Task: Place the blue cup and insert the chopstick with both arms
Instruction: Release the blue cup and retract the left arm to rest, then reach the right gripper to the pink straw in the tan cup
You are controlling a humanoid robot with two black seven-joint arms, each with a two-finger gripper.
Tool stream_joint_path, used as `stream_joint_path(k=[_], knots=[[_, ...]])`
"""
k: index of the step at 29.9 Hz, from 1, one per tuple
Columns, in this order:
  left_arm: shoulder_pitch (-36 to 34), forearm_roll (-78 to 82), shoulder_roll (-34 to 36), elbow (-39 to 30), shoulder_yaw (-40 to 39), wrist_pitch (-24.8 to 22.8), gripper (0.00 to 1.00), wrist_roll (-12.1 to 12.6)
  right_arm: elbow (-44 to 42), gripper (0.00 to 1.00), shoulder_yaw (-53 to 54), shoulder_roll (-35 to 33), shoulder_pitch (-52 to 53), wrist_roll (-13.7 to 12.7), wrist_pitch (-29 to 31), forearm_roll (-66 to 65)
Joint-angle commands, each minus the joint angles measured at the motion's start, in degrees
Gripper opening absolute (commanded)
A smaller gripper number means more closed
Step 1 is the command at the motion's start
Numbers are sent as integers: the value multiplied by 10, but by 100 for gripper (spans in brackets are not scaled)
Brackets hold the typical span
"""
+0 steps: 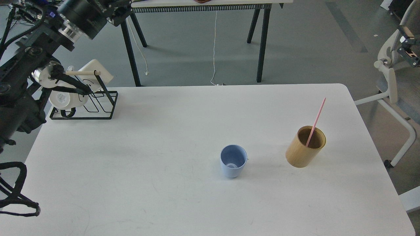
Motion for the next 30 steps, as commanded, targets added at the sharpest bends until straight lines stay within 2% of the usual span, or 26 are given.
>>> stream_joint_path(k=[1,5,7,11,17,21,27,30], knots=[[0,-199,-2,80,11,0,100,20,61,98,0,-14,1,-2,-19,-102],[-4,-315,-16,146,3,0,100,113,124,98,-5,-16,1,-19,-61,-263],[-4,-342,-26,167,3,0,100,129,151,98,-23,-17,1,-34,-73,-350],[2,-358,-26,177,1,0,100,129,195,98,-56,-27,4,-40,-83,-495],[28,-414,-31,176,1,0,100,131,198,96,-102,-10,4,-42,-119,-729],[41,-433,-31,176,1,0,100,131,193,90,-164,1,0,-42,-150,-753],[40,-436,-40,175,0,0,100,131,148,70,-233,3,-17,-40,-221,-755],[40,-438,-42,175,0,0,100,131,143,66,-255,19,-17,-40,-235,-756]])
